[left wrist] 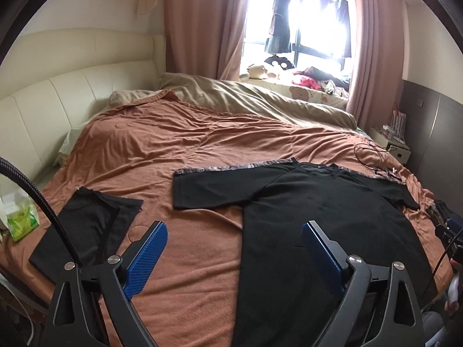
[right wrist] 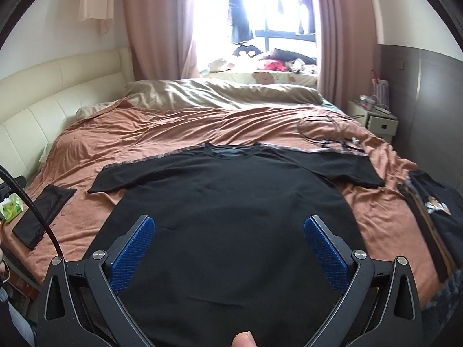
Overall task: Fold small clothes
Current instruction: 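Lower both grippers toward the sleeve side of the black shirt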
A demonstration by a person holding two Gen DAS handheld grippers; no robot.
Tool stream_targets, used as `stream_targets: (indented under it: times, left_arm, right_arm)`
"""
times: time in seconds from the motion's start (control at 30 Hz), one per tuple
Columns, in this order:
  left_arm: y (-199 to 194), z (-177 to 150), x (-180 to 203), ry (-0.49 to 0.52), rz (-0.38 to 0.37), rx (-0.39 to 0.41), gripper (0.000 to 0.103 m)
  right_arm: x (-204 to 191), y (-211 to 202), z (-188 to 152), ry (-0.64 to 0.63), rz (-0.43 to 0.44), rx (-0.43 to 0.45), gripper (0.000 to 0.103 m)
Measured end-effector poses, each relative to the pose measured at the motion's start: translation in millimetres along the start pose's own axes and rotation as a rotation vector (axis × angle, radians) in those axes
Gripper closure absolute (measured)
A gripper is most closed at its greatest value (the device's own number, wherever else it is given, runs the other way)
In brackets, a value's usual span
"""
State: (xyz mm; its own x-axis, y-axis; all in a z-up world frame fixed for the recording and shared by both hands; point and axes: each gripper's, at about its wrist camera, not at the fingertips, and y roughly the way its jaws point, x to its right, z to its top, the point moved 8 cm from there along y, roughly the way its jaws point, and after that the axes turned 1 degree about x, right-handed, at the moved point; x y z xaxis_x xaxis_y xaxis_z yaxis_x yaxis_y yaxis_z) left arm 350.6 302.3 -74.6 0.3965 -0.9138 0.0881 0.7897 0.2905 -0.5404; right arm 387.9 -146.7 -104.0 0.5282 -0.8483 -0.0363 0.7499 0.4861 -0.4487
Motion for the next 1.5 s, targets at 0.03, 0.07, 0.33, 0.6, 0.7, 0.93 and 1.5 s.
stream_targets:
  times: [0.03, 0.07, 0.33, 0.6, 0.7, 0.93, 1.5]
  left_arm:
    - [7, 3, -4, -0.007, 0.002, -0.007, 0.012]
    - [14, 6, -9, -0.014, 0.004, -0.013, 0.013]
    - [67, 31, -40, -0.021, 0.047, -0.04, 0.019]
    - [129, 46, -68, -0.019, 0.066, -0.084, 0.023]
    - [155, 46, -79, -0.037, 0.065, -0.111, 0.029]
    - [220, 38, -98, -0.084, 0.056, -0.186, 0.042]
    - [338, 6, -144, -0.115, 0.116, -0.35, 0.047]
  right_arm:
    - [-2, 9, 5, -0.006, 0.007, -0.004, 0.0]
    - [-4, 18, 9, -0.012, 0.014, -0.006, 0.0]
    - [-14, 80, 40, -0.015, 0.077, -0.01, 0.006]
    - [-32, 150, 61, -0.021, 0.145, -0.068, 0.019]
    - [-42, 178, 67, -0.022, 0.177, -0.106, 0.021]
    - [-62, 239, 84, -0.061, 0.196, -0.173, 0.028]
    - [-113, 362, 83, -0.144, 0.273, -0.322, 0.055]
